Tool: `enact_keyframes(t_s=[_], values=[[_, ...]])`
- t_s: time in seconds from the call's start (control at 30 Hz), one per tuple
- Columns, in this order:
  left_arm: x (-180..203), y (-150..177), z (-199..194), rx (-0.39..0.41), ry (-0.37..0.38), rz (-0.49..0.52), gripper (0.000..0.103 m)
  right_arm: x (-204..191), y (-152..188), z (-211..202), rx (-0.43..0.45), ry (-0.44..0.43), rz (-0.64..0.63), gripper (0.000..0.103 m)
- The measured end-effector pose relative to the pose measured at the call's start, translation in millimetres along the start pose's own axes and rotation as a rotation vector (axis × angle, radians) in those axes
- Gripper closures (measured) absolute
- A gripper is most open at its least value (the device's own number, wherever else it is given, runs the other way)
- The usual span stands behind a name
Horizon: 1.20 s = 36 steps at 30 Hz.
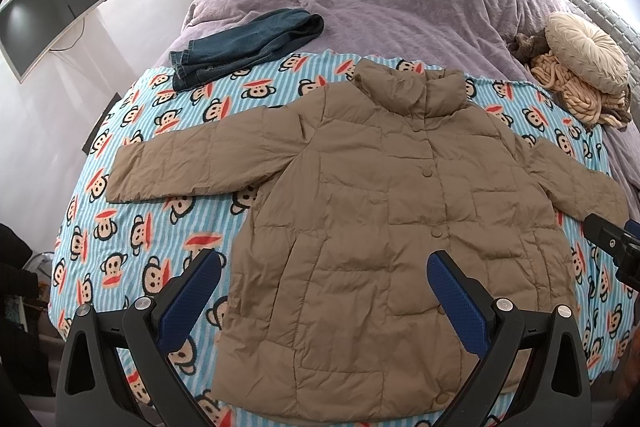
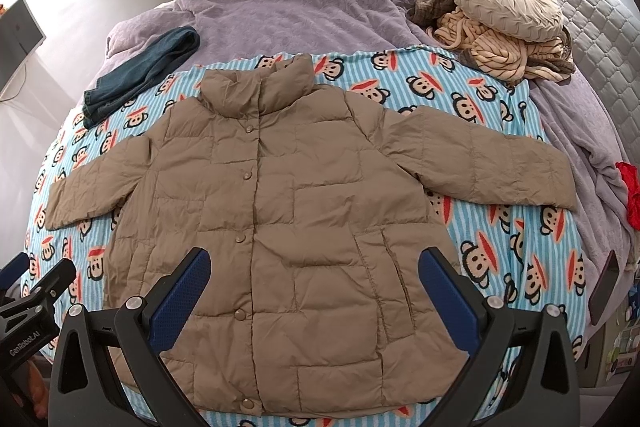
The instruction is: Fold large clothes
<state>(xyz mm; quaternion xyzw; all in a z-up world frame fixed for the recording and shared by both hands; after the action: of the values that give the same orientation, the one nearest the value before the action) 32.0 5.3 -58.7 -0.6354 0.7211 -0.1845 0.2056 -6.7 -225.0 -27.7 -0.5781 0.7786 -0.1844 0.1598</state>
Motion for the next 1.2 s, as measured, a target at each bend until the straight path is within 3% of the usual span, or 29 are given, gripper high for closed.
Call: enact_keyframes(t_s=[0.27, 0.77, 0.87, 0.97, 1.0, 1.07, 1.2], values=[[-2.8, 3.3, 2.8, -0.035, 0.012, -0.008, 0.000, -2.0, 0.4, 1.4, 0.002, 0.001, 0.000, 0.000], [-4.0, 4.9, 8.0, -0.020, -0.003, -0.001, 0.000, -9.0, 7.2, 5.2, -0.009, 0.000, -0.001, 0.000], [-4.6, 8.9, 13.7, -0.061, 0.020, -0.010, 0.000, -7.7, 4.1, 12.7, -0.022, -0.002, -0.003, 0.000], [-8.4, 14.2, 21.6, -0.117, 0.036, -0.025, 0.000, -10.5, 3.2, 15.1, -0.044, -0.002, -0.011, 0.000], [-10.3, 16.6, 24.9, -0.153, 0.036, -0.032, 0.000, -11.8, 12.7, 24.3, -0.157, 0.037, -0.026, 0.000], [-15.2, 19.1, 30.8, -0.176, 0.044, -0.052, 0.000, -11.3, 14.1, 23.3, -0.204, 0.070, -0.028, 0.000], [-31.6, 19.1, 49.7, -0.143, 0.082, -0.105, 0.000, -17.0, 5.4, 37.2, -0.085, 0.107, -0.021, 0.000]])
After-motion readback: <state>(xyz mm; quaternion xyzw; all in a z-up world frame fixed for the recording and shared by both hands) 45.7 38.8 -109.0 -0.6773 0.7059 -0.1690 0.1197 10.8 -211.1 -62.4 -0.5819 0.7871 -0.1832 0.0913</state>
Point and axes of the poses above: each gripper's, at about its wrist camera, not at the fingertips, and z roughly the way its jaws point, x to its right, y to its underside, the point moved 6 cm from there along z, roughly the way its jaws point, and after that the axes turned 1 degree about x, right-handed, at the moved point
